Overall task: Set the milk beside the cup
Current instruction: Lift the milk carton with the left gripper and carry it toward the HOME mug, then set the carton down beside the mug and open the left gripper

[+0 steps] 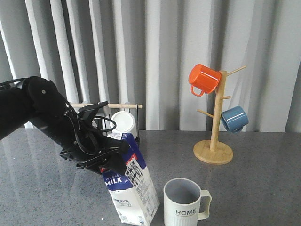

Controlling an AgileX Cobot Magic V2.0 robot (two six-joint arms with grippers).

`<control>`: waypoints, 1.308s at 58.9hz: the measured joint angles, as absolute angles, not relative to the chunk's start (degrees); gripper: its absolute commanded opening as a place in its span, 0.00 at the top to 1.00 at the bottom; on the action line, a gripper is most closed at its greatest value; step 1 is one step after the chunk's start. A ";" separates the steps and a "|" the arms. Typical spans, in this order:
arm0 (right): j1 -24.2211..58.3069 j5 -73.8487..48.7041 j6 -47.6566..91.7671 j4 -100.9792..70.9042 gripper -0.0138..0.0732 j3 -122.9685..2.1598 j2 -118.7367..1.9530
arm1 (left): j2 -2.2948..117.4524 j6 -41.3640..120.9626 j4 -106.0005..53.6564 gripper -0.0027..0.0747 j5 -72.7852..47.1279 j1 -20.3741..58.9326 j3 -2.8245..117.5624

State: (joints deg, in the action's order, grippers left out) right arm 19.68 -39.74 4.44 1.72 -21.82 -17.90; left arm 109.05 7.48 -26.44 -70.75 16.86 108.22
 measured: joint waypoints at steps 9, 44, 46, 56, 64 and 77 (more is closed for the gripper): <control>19.68 -39.74 4.44 1.72 0.85 -21.82 -17.90 | 109.28 7.31 -26.24 0.95 -70.96 16.86 108.22; 19.68 -39.74 4.44 1.72 0.85 -21.82 -17.90 | 109.28 7.31 -27.78 0.40 -71.17 16.87 108.22; 19.68 -39.74 4.44 1.72 0.85 -21.82 -17.90 | 109.28 7.31 -28.01 0.37 -71.17 16.87 108.22; 19.68 -39.74 4.44 1.72 0.85 -21.82 -17.90 | 109.28 7.31 -28.64 0.29 -71.17 16.92 108.22; 19.68 -39.74 4.44 1.72 0.85 -21.82 -17.90 | 109.28 7.31 -28.64 0.29 -71.17 16.94 108.22; 19.68 -39.74 4.44 1.72 0.85 -21.82 -17.90 | 109.28 7.31 -28.69 0.29 -71.17 16.94 108.22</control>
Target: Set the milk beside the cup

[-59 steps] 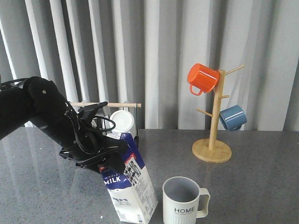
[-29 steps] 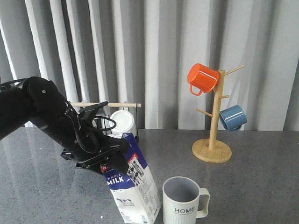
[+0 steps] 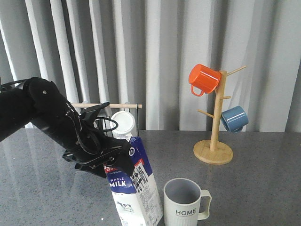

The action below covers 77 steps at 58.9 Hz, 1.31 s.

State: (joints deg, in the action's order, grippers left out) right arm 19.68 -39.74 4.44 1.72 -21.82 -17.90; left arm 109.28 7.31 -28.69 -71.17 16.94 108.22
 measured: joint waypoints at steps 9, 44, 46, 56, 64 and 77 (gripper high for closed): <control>19.68 -39.74 4.44 1.72 0.85 -21.82 -17.90 | 109.28 7.31 -28.73 0.29 -71.17 16.94 108.22; 19.68 -39.74 4.44 1.72 0.85 -21.82 -17.90 | 108.14 6.25 -28.68 0.29 -71.60 16.94 118.64; 19.68 -39.74 4.44 1.72 0.85 -21.82 -17.90 | 107.88 6.24 -28.61 0.29 -71.65 16.94 119.12; 19.68 -39.74 4.44 1.72 0.85 -21.82 -17.90 | 105.55 6.20 -27.44 0.29 -71.92 16.94 121.55; 19.68 -39.74 4.44 1.72 0.85 -21.82 -17.90 | 102.15 6.20 -24.64 0.29 -72.24 16.94 122.58; 19.68 -39.74 4.44 1.72 0.85 -21.82 -17.90 | 94.02 5.37 -17.31 0.46 -72.80 16.94 122.67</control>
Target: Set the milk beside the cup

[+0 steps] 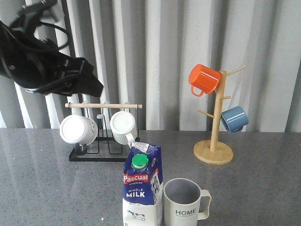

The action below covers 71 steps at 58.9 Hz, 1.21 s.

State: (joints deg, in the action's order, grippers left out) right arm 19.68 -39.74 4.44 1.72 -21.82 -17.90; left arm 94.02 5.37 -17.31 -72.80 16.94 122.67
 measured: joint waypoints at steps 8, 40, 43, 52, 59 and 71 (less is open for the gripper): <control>19.68 -39.58 3.50 1.72 0.85 -21.82 -17.90 | 88.70 5.19 -12.26 0.71 -73.14 16.94 122.85; 19.68 -36.29 0.00 2.48 0.85 -21.82 -17.90 | 70.20 5.21 -5.86 0.98 -73.61 16.94 122.40; 19.68 -36.29 0.00 2.48 0.85 -21.82 -17.90 | 67.92 5.21 -5.86 0.98 -73.61 16.94 120.82; 19.68 -36.29 0.00 2.43 0.85 -21.82 -17.90 | 59.77 5.21 -5.86 0.97 -73.52 16.94 109.75; 19.68 -36.29 0.00 2.43 0.85 -21.82 -17.90 | 52.55 3.39 -5.91 0.97 -72.55 16.94 97.29; 19.68 -36.29 0.00 2.43 0.85 -21.82 -17.90 | 43.91 -0.67 -5.35 0.97 -72.54 16.94 79.96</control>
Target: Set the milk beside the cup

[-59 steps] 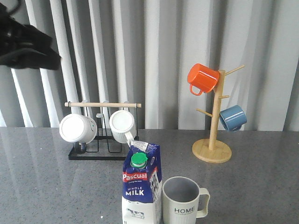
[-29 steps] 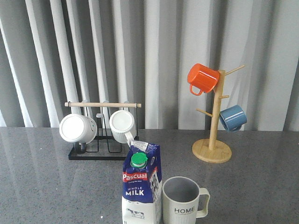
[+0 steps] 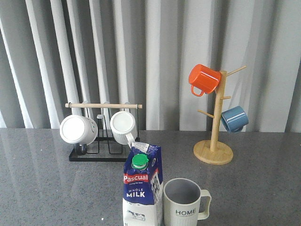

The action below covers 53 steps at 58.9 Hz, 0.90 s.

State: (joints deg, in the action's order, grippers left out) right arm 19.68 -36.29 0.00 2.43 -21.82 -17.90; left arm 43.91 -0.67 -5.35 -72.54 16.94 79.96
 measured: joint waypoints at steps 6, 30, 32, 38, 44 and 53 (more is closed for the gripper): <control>19.68 -36.29 0.00 2.43 0.85 -21.82 -17.90 | 41.85 -0.62 -3.41 0.97 -72.54 16.94 74.71; 19.68 -36.29 0.00 2.43 0.85 -21.82 -17.90 | 40.42 -3.01 5.62 0.97 -69.38 16.94 69.68; 19.68 -36.29 0.00 2.43 0.85 -21.82 -17.90 | 40.27 -3.25 5.69 0.97 -68.01 16.94 69.43; 19.68 -36.29 0.00 2.43 0.85 -21.82 -17.90 | 38.56 -3.44 6.02 0.97 -60.39 16.94 65.95; 19.68 -36.29 0.00 2.43 0.85 -21.82 -17.90 | 34.76 -3.48 6.68 0.97 -48.21 16.94 58.74; 19.68 -36.29 0.00 2.43 0.85 -21.82 -17.90 | 26.96 -3.55 9.81 0.97 -26.25 16.94 42.58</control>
State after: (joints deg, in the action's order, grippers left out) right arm 19.68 -36.29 0.00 2.43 -21.82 -17.90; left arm 26.96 -3.55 9.81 -26.25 16.94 42.58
